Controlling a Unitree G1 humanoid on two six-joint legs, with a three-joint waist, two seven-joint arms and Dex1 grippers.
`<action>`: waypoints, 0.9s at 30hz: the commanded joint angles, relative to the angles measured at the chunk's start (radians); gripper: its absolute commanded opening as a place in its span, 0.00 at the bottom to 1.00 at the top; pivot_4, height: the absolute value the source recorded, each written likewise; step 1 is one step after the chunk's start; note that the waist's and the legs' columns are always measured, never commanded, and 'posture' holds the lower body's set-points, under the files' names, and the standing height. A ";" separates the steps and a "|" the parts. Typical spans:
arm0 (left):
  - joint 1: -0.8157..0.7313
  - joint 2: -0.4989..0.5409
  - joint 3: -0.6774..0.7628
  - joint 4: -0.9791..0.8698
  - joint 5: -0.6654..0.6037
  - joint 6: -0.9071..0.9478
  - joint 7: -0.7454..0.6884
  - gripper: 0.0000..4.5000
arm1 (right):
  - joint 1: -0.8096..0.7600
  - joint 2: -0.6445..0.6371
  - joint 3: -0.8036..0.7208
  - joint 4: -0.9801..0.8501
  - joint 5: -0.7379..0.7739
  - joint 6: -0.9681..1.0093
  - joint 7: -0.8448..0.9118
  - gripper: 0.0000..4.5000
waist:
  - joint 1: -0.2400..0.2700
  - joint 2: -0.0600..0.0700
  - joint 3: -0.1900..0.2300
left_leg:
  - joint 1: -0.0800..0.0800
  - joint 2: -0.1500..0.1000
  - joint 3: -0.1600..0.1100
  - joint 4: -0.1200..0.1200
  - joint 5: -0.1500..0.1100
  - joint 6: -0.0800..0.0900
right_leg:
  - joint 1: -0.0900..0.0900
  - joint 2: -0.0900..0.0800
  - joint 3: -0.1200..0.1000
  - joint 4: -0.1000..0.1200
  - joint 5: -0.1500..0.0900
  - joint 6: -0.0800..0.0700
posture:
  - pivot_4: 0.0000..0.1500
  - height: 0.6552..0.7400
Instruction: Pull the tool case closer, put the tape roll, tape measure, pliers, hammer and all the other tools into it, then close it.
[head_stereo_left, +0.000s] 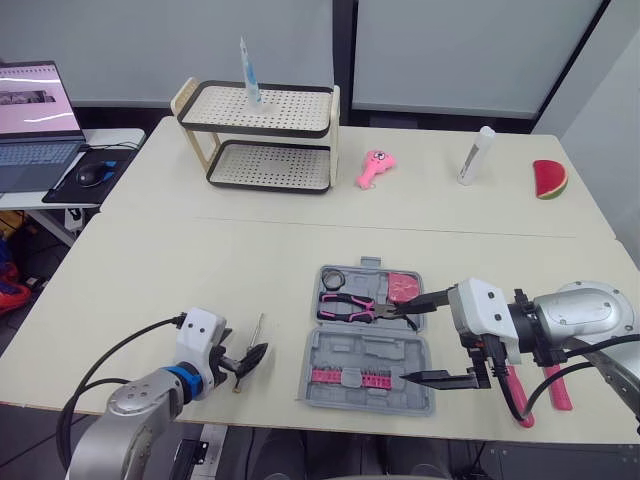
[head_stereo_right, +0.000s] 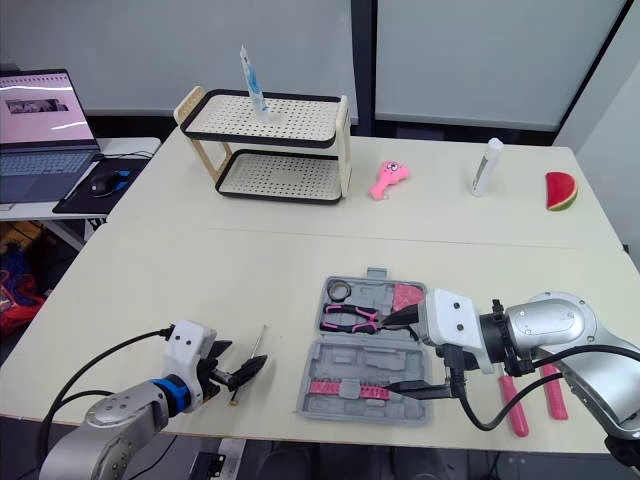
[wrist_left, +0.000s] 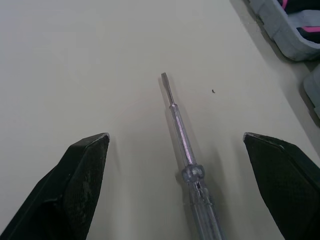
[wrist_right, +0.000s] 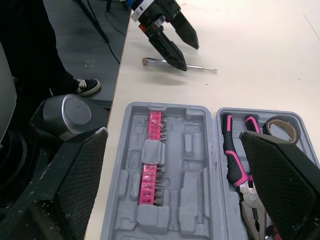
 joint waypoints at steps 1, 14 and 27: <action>0.013 -0.015 -0.009 -0.052 0.018 0.040 0.055 0.99 | -0.011 -0.007 -0.007 -0.013 -0.003 -0.008 0.010 1.00 | 0.000 0.000 0.000 | 0.000 0.000 0.000 0.000 0.000 0.000 | 0.000 0.000 0.000 0.000 0.000 0.000 | 1.00 0.94; 0.063 -0.031 -0.106 -0.044 0.068 0.087 0.101 0.40 | -0.019 -0.013 -0.017 -0.003 0.001 -0.005 0.032 1.00 | 0.000 0.001 -0.001 | 0.001 0.000 0.001 0.000 0.000 0.000 | 0.001 0.000 0.001 -0.001 0.000 0.000 | 1.00 0.94; 0.062 0.093 0.001 -0.002 0.059 -0.182 -0.106 0.03 | -0.030 -0.008 -0.023 -0.002 0.000 -0.001 0.017 1.00 | -0.001 0.001 -0.001 | 0.001 0.000 0.001 -0.001 0.000 0.000 | 0.000 0.000 0.001 -0.001 0.000 -0.001 | 1.00 0.94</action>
